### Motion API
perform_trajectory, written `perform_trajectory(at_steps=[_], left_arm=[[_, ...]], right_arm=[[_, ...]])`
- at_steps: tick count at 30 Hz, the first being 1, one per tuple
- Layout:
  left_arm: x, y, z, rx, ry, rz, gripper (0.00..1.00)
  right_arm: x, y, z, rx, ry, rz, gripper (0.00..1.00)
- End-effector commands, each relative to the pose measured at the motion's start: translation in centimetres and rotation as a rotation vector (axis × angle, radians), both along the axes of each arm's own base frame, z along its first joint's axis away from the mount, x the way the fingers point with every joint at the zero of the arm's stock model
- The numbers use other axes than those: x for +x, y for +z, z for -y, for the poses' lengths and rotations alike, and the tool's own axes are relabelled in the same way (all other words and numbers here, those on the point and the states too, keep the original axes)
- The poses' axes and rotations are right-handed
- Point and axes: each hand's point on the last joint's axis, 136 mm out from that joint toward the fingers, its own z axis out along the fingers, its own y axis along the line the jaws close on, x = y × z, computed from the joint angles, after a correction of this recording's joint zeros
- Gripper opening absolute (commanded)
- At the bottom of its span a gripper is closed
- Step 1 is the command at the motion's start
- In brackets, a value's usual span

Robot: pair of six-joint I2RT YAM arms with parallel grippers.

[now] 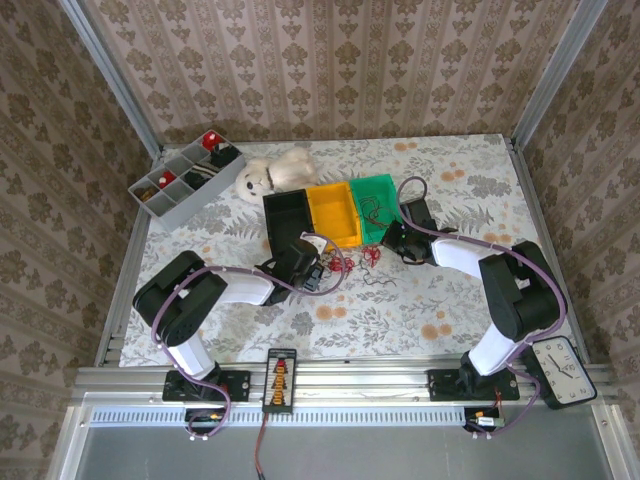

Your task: Untangle the cables

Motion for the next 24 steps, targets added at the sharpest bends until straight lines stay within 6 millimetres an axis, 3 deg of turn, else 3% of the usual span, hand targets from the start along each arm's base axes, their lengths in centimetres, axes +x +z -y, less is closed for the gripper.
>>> perform_trajectory(at_steps=[1, 6, 12, 18, 24], left_arm=[[-2.0, -3.0, -1.1, 0.092, -0.037, -0.096, 0.0], [-2.0, -3.1, -0.9, 0.091, -0.041, -0.098, 0.0], [-2.0, -3.1, -0.9, 0.095, -0.045, -0.097, 0.0], [-2.0, -3.1, -1.0, 0.099, -0.039, -0.095, 0.0], [-2.0, -3.2, -1.1, 0.101, -0.036, -0.093, 0.0]], right_arm=[[0.4, 2.3, 0.2, 0.01, -0.004, 0.057, 0.04], [1.5, 4.5, 0.0, -0.003, 0.014, 0.111, 0.04], [4.9, 5.8, -0.1, -0.086, 0.037, 0.135, 0.04], [7.8, 5.0, 0.3, -0.2, 0.058, 0.065, 0.05], [9.4, 3.0, -0.2, -0.237, 0.079, -0.002, 0.06]])
